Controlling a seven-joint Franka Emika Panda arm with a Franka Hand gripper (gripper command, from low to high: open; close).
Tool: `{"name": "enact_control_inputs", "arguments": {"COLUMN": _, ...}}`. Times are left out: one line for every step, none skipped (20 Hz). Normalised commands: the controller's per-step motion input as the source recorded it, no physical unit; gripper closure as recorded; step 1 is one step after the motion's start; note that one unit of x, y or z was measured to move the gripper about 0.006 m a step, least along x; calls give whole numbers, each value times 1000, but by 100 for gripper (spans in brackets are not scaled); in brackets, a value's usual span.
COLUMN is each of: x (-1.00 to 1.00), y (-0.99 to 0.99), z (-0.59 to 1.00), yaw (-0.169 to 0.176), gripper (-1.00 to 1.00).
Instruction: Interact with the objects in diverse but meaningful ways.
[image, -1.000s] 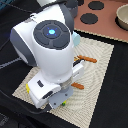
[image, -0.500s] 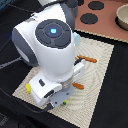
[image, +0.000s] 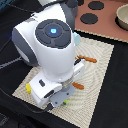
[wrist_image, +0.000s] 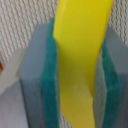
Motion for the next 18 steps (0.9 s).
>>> {"name": "enact_control_inputs", "arguments": {"x": 0, "y": 0, "z": 0, "yaw": 0, "gripper": -100}}
{"name": "enact_control_inputs", "arguments": {"x": 0, "y": 0, "z": 0, "yaw": 0, "gripper": -100}}
{"name": "enact_control_inputs", "arguments": {"x": 0, "y": 0, "z": 0, "yaw": 0, "gripper": -100}}
{"name": "enact_control_inputs", "arguments": {"x": 0, "y": 0, "z": 0, "yaw": 0, "gripper": -100}}
{"name": "enact_control_inputs", "arguments": {"x": 0, "y": 0, "z": 0, "yaw": 0, "gripper": -100}}
{"name": "enact_control_inputs", "arguments": {"x": 0, "y": 0, "z": 0, "yaw": 0, "gripper": -100}}
{"name": "enact_control_inputs", "arguments": {"x": 0, "y": 0, "z": 0, "yaw": 0, "gripper": -100}}
{"name": "enact_control_inputs", "arguments": {"x": 0, "y": 0, "z": 0, "yaw": 0, "gripper": -100}}
{"name": "enact_control_inputs", "arguments": {"x": 0, "y": 0, "z": 0, "yaw": 0, "gripper": -100}}
{"name": "enact_control_inputs", "arguments": {"x": 0, "y": 0, "z": 0, "yaw": 0, "gripper": -100}}
{"name": "enact_control_inputs", "arguments": {"x": 0, "y": 0, "z": 0, "yaw": 0, "gripper": -100}}
{"name": "enact_control_inputs", "arguments": {"x": 0, "y": 0, "z": 0, "yaw": 0, "gripper": -100}}
{"name": "enact_control_inputs", "arguments": {"x": 0, "y": 0, "z": 0, "yaw": 0, "gripper": -100}}
{"name": "enact_control_inputs", "arguments": {"x": 0, "y": 0, "z": 0, "yaw": 0, "gripper": -100}}
{"name": "enact_control_inputs", "arguments": {"x": 0, "y": 0, "z": 0, "yaw": 0, "gripper": -100}}
{"name": "enact_control_inputs", "arguments": {"x": 0, "y": 0, "z": 0, "yaw": 0, "gripper": -100}}
{"name": "enact_control_inputs", "arguments": {"x": 0, "y": 0, "z": 0, "yaw": 0, "gripper": -100}}
{"name": "enact_control_inputs", "arguments": {"x": 0, "y": 0, "z": 0, "yaw": 0, "gripper": -100}}
